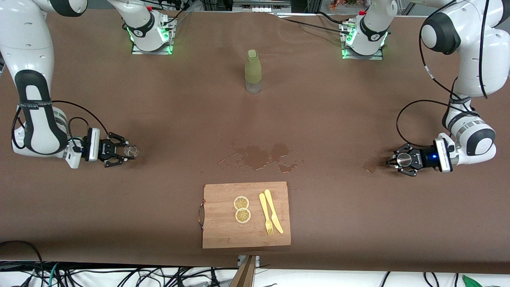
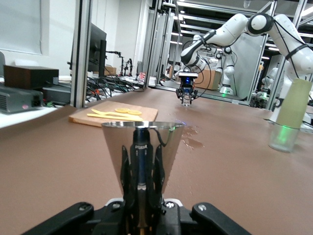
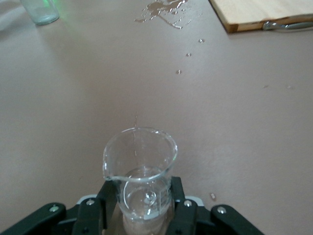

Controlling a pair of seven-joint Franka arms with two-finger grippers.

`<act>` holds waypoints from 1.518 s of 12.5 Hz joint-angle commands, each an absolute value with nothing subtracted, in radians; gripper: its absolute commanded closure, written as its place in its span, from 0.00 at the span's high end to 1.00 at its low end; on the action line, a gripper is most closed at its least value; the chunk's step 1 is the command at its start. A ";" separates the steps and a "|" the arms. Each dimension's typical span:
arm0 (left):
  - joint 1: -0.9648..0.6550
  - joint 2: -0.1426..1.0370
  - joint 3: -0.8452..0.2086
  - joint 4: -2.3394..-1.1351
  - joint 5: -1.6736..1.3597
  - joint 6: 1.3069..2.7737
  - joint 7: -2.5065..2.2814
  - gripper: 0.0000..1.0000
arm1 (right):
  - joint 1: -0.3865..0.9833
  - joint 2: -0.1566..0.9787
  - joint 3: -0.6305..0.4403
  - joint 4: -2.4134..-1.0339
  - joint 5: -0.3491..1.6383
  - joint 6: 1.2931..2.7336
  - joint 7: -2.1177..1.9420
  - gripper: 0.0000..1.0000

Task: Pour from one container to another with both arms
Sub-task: 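Set down the beaker and jigger, opening both grippers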

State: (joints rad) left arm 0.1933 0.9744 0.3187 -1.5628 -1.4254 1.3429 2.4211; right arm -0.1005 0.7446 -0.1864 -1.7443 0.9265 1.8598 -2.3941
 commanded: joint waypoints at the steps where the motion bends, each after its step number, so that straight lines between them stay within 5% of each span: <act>1: 0.192 0.991 0.316 -1.574 -1.405 1.338 2.497 0.00 | -0.117 0.747 -0.173 -1.738 0.945 1.850 -2.419 0.24; 2: 0.190 0.997 0.316 -1.577 -1.408 1.329 2.528 0.00 | -0.117 0.749 -0.173 -1.738 0.945 1.848 -2.419 0.38; 3: 0.190 1.000 0.313 -1.588 -1.410 1.304 2.558 0.00 | -0.117 0.749 -0.173 -1.738 0.945 1.847 -2.411 0.83; 4: 0.190 1.008 0.311 -1.603 -1.410 1.290 2.581 0.00 | -0.117 0.750 -0.173 -1.738 0.942 1.830 -2.407 1.00; 10: 0.192 1.015 0.310 -1.614 -1.402 1.270 2.619 0.00 | -0.115 0.727 -0.253 -1.700 0.867 1.747 -2.387 1.00; 11: 0.192 1.015 0.310 -1.614 -1.402 1.270 2.619 0.07 | -0.117 0.716 -0.264 -1.678 0.820 1.724 -2.361 1.00; 16: 0.192 1.032 0.310 -1.612 -1.401 1.273 2.646 0.08 | -0.121 0.562 -0.265 -1.683 0.655 1.709 -1.952 1.00; 19: 0.192 1.032 0.311 -1.612 -1.401 1.275 2.648 0.27 | -0.080 0.473 -0.264 -1.700 0.615 1.700 -1.644 1.00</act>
State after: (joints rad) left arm 0.1913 1.0396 0.3092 -1.6061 -1.4238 1.2882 2.6077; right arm -0.1078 0.5467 -0.2699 -1.6604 0.6634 1.7035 -1.8084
